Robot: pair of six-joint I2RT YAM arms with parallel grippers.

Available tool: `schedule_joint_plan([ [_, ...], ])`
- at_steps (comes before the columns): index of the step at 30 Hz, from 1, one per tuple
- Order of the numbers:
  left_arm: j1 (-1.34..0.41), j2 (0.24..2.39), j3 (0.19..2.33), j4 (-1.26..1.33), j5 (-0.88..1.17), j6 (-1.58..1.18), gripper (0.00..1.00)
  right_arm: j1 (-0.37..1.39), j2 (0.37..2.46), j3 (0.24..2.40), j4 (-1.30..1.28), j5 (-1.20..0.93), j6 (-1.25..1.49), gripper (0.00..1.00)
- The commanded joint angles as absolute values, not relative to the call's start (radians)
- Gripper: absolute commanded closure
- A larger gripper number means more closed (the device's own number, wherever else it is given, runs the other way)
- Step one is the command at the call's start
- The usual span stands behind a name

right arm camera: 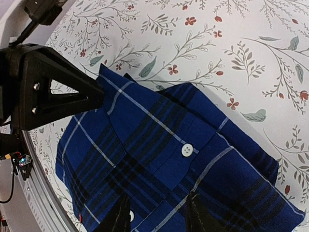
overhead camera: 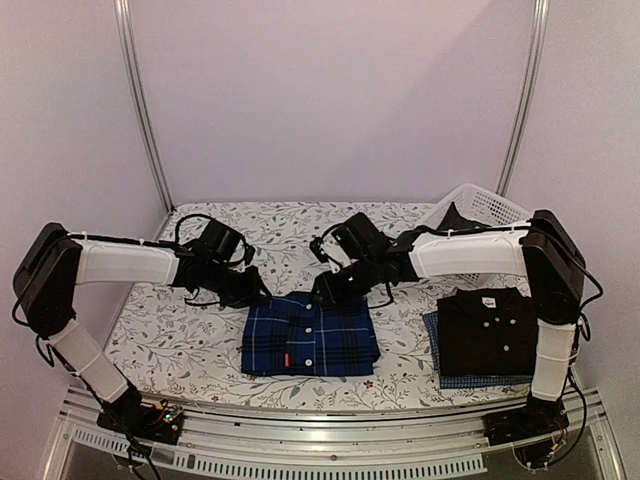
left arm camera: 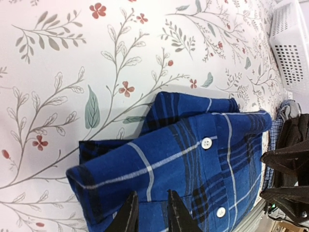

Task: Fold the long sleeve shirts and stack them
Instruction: Smooth out the square-folded shirt at the center of the board.

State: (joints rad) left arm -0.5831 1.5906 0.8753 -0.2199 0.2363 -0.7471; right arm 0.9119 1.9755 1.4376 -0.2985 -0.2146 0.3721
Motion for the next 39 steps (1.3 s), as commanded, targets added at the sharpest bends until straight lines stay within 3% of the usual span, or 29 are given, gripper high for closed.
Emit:
schedule_joint_plan([
  [1, -0.548, 1.668, 0.901, -0.164, 0.262, -0.690, 0.79, 0.872, 1.942, 1.372, -0.301, -0.199, 0.377, 0.65],
  [15, -0.450, 1.852, 0.937, -0.111, 0.304, -0.666, 0.80, 0.697, 2.106, 1.351, -0.233, -0.301, 0.432, 0.68],
  [20, -0.448, 1.839, 0.957, -0.132, 0.313, -0.652, 0.80, 0.700, 2.040, 1.351, -0.292, -0.196, 0.444, 0.65],
  [29, -0.445, 1.736, 0.963, -0.183, 0.314, -0.644, 0.79, 0.868, 1.820, 1.387, -0.434, 0.077, 0.438, 0.47],
  [39, -0.439, 1.606, 0.937, -0.236, 0.334, -0.651, 0.78, 1.098, 1.884, 1.475, -0.592, 0.175, 0.526, 0.38],
])
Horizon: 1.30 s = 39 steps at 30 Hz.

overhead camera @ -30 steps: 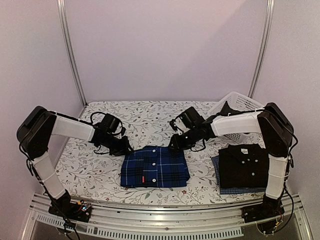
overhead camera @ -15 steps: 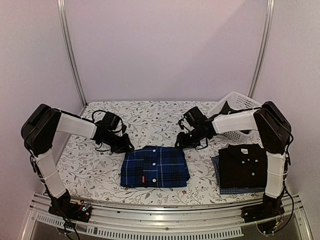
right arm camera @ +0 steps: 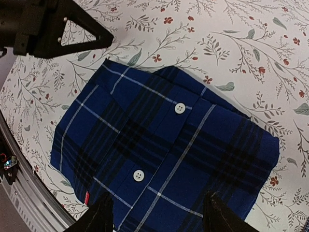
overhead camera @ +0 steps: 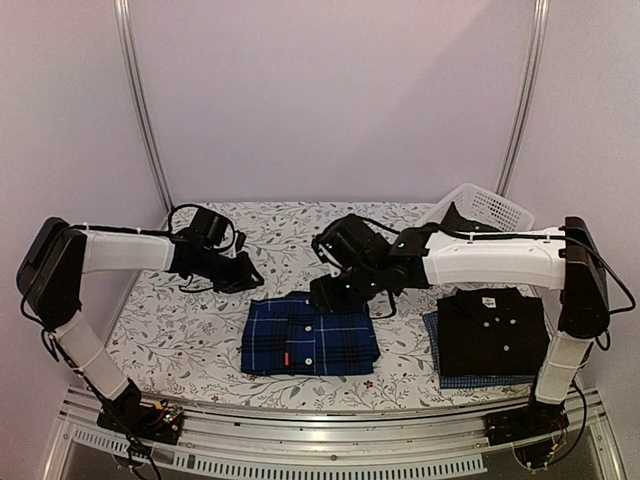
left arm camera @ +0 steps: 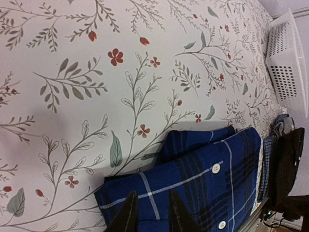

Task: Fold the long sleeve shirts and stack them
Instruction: Smooth out the square-folded shirt at the center of the board.

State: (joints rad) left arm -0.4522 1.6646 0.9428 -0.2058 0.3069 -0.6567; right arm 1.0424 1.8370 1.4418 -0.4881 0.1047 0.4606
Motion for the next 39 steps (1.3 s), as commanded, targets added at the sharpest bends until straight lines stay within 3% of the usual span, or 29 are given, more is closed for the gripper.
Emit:
schedule_joint_plan([
  [1, -0.439, 1.593, 0.925, -0.232, 0.348, -0.656, 0.78, 1.115, 1.895, 1.486, -0.610, 0.182, 0.546, 0.38],
  [11, -0.483, 1.433, 0.775, -0.151, 0.555, -0.732, 0.77, 1.190, 2.082, 1.605, -0.700, 0.241, 0.720, 0.33],
  [17, -0.582, 1.469, 0.704, -0.035, 0.638, -0.792, 0.77, 1.210, 2.138, 1.582, -0.666, 0.246, 0.787, 0.27],
  [27, -0.646, 1.617, 0.656, 0.012, 0.453, -0.801, 0.77, 1.223, 2.108, 1.539, -0.637, 0.264, 0.782, 0.19],
  [34, -0.660, 1.667, 0.648, 0.055, 0.421, -0.825, 0.77, 1.256, 1.962, 1.442, -0.638, 0.329, 0.767, 0.19],
  [39, -0.672, 1.675, 0.664, 0.033, 0.404, -0.835, 0.77, 1.280, 1.984, 1.372, -0.631, 0.315, 0.796, 0.22],
])
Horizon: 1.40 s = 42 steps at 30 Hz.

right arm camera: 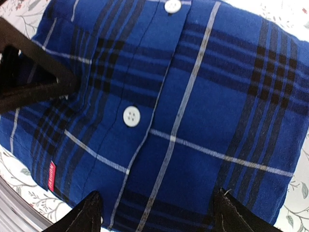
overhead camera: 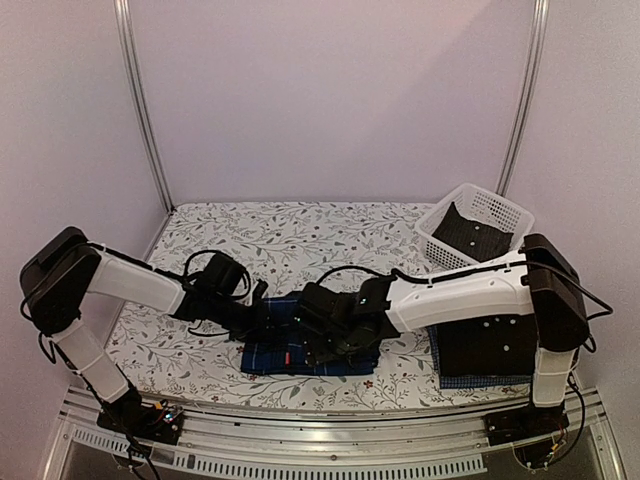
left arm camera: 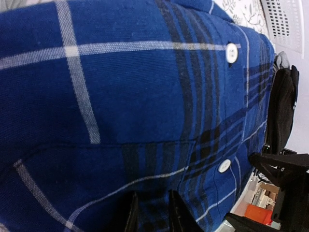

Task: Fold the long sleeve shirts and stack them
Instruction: Smooth out the square-folded shirt at the center of the board, then pick up the square-folded shirt from the center of the board.

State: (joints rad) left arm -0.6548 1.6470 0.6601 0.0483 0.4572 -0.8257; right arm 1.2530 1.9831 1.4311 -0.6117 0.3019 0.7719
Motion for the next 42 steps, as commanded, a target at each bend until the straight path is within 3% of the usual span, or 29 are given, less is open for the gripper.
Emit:
schedule_joint_plan([
  [1, -0.673, 1.675, 0.667, 0.024, 0.398, -0.834, 0.77, 1.285, 1.997, 1.362, -0.628, 0.313, 0.801, 0.22],
  [9, -0.674, 1.678, 0.682, -0.038, 0.375, -0.822, 0.77, 1.295, 2.026, 1.325, -0.614, 0.300, 0.824, 0.21],
  [23, -0.616, 1.459, 0.754, -0.256, 0.310, -0.766, 0.71, 1.197, 1.740, 1.204, -0.487, 0.219, 0.730, 0.19],
  [30, -0.530, 1.360, 0.635, -0.269, 0.362, -0.749, 0.67, 1.077, 1.696, 1.173, -0.418, 0.143, 0.672, 0.26],
  [42, -0.482, 1.389, 0.570, -0.200, 0.461, -0.712, 0.55, 0.958, 1.712, 1.119, -0.356, 0.058, 0.614, 0.43],
])
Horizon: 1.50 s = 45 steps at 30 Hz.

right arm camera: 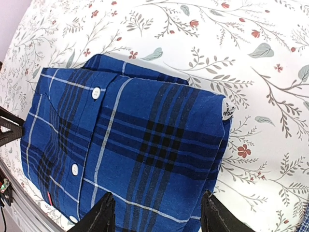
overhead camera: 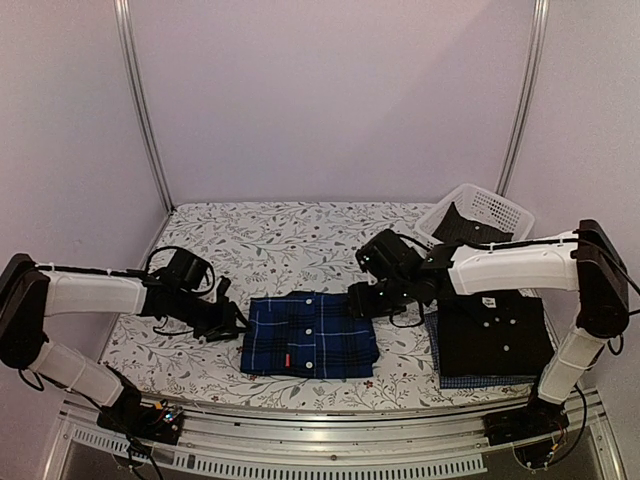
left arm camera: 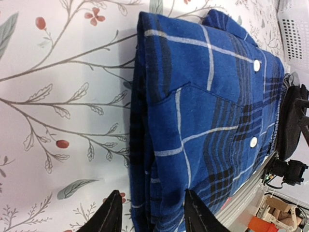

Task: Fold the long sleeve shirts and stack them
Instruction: Pick up the square-folded shirt from the center of the board.

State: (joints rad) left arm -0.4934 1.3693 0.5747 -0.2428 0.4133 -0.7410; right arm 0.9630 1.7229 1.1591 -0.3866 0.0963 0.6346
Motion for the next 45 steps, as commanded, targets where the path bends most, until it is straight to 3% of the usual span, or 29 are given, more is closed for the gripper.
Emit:
schedule_joint_plan([
  [1, -0.483, 1.400, 0.574, -0.199, 0.469, -0.709, 0.55, 0.955, 1.712, 1.099, -0.345, 0.054, 0.619, 0.45],
  [6, -0.482, 1.450, 0.577, -0.194, 0.479, -0.697, 0.55, 0.939, 1.704, 1.029, -0.311, 0.024, 0.634, 0.47],
  [22, -0.497, 1.570, 0.570, -0.147, 0.520, -0.714, 0.57, 0.928, 1.705, 0.911, -0.244, -0.035, 0.667, 0.68],
  [28, -0.515, 1.611, 0.569, -0.135, 0.523, -0.750, 0.71, 0.928, 1.709, 0.907, -0.231, -0.046, 0.666, 0.70],
  [34, -0.515, 1.598, 0.599, -0.157, 0.529, -0.762, 1.00, 0.928, 1.706, 0.904, -0.219, -0.060, 0.661, 0.70],
  [45, -0.455, 1.457, 0.800, -0.550, 0.334, -0.566, 1.00, 0.928, 1.662, 0.972, -0.208, -0.091, 0.636, 0.55],
])
